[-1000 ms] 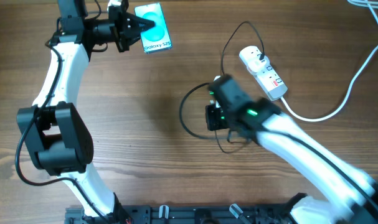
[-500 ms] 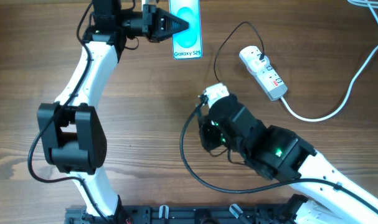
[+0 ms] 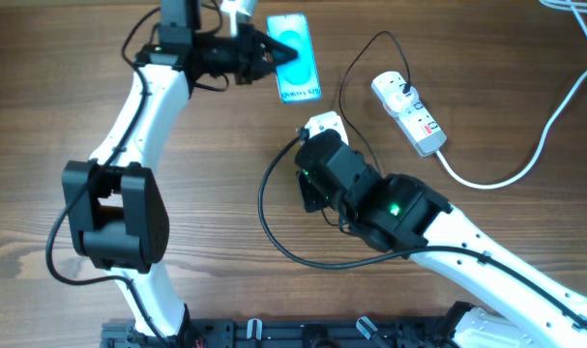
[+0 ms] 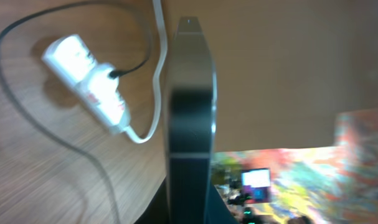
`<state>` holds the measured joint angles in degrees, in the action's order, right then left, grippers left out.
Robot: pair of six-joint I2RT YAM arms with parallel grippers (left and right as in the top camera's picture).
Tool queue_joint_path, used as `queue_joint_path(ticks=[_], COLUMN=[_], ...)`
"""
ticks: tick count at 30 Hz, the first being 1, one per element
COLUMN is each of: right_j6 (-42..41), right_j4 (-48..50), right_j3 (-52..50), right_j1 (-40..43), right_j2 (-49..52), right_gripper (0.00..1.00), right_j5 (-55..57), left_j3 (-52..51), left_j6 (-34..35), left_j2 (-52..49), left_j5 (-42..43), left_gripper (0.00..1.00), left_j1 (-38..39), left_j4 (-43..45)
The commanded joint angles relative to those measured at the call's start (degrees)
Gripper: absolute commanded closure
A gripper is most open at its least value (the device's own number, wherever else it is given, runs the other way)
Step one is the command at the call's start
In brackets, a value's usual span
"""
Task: Plug charger to phone and switch on socket
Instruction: 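Align the plug under the phone's bottom port held by left gripper, then push the plug up into the phone's charging port with the right gripper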
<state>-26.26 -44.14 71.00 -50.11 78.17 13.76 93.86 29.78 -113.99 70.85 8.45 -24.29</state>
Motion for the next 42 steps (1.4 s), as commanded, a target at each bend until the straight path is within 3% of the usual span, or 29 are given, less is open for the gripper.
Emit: queue_joint_path(ticks=[1,3,6,9,14,19,42], right_j6=[0.63,0.61,-1.01,-1.97,-2.91,-2.97,2.29], right_j4=[-3.82,-4.39,-4.39,-4.7,-4.11,-2.01,5.42], right_j3=[7.34,7.45,7.43,7.43,7.43,7.43,7.45], right_j1=[-0.17,-0.04,0.09,0.09,0.31,0.31,3.91], right_j2=[-0.35,-0.13,1.86,2.25,2.25,2.25,2.25], right_gripper=[0.95,0.95,0.95,0.95,0.95,0.96,0.95], right_j5=[0.37,0.37,-3.32,-6.82,-5.68,-6.27,-10.23], left_j3=[0.72,0.72,0.7,0.7,0.7,0.7,0.7], left_j6=[-13.38,-14.64,-16.15,-16.09,-16.13,-16.13,-17.81], left_j2=[7.54,9.73,12.15,12.76,12.76,12.76,12.74], left_j5=[-23.43,-25.46,-16.55,-16.13,-0.5,5.29,9.68], left_gripper=[0.96,0.96,0.96,0.96,0.96,0.96,0.96], left_j1=[4.04,4.57,4.13,2.6,-1.57,-3.48,-3.41], left_j4=[-7.98,-9.81,-10.03,-10.03,-9.18,-9.18,-9.84])
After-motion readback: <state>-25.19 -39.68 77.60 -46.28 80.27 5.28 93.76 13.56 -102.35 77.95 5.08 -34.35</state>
